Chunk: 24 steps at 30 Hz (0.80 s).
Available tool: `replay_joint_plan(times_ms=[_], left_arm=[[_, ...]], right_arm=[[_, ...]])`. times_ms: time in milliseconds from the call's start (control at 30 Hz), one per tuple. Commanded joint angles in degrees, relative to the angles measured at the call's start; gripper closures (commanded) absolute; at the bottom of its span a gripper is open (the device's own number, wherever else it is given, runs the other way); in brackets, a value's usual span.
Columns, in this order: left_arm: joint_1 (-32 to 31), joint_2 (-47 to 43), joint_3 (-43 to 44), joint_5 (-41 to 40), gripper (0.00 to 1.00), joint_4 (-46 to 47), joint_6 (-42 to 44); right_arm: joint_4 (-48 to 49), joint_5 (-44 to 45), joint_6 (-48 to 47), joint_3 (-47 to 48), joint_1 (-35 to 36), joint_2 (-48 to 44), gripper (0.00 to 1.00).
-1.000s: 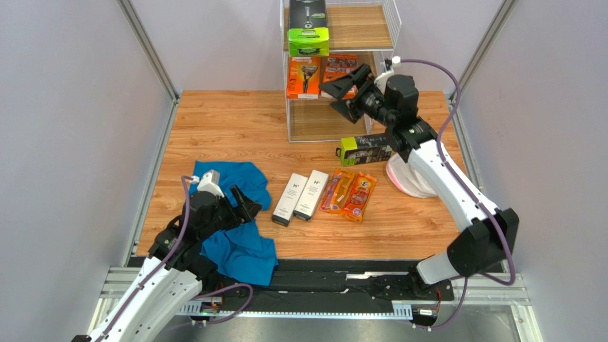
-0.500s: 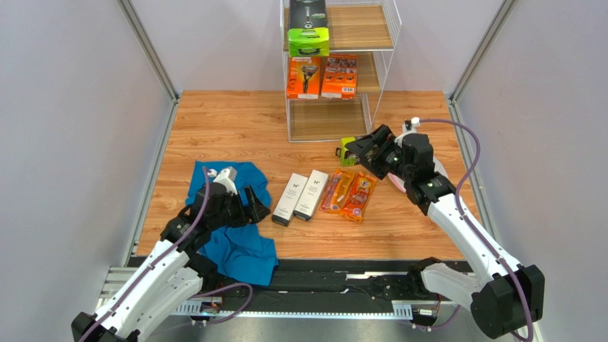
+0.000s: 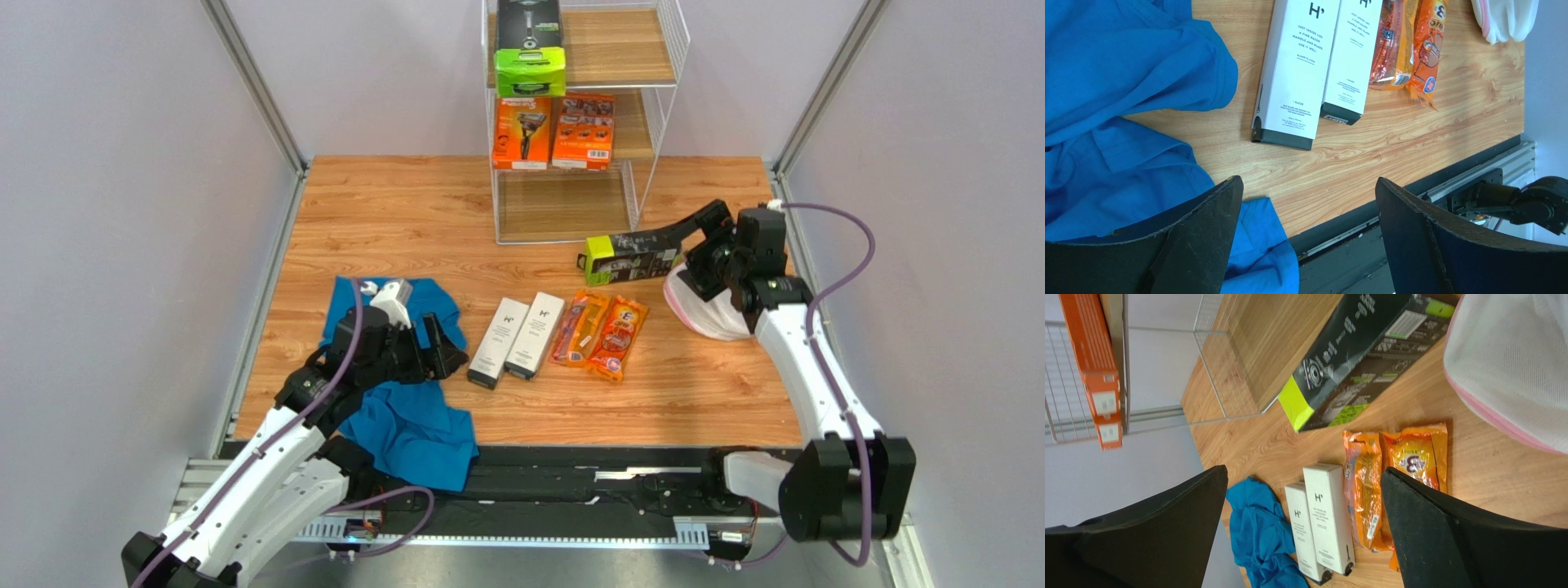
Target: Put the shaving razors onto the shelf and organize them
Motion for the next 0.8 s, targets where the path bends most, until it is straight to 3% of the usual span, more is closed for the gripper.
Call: replay_joint_plan(times_ms=[0, 167, 300, 767], left_arm=[[-0.03, -0.8, -0.08, 0.68, 0.12, 2.18, 0.9], [-0.03, -0.8, -0.08, 0.5, 0.12, 2.18, 1.16], [-0.03, -0.71, -0.26, 0.5, 0.12, 2.44, 1.16], [-0.03, -0.01, -1.66, 0.76, 0.13, 3.76, 1.08]], right_arm=[[-8.73, 2.14, -0.99, 9.53, -1.47, 8.34, 0.0], [-17.36, 1.19, -0.99, 23.32, -2.0, 20.47, 0.0], [-22.12, -5.22, -1.61, 29.4, -5.6, 30.57, 0.0], [-24.41, -6.99, -0.99, 39.78, -9.56, 42.19, 0.0]])
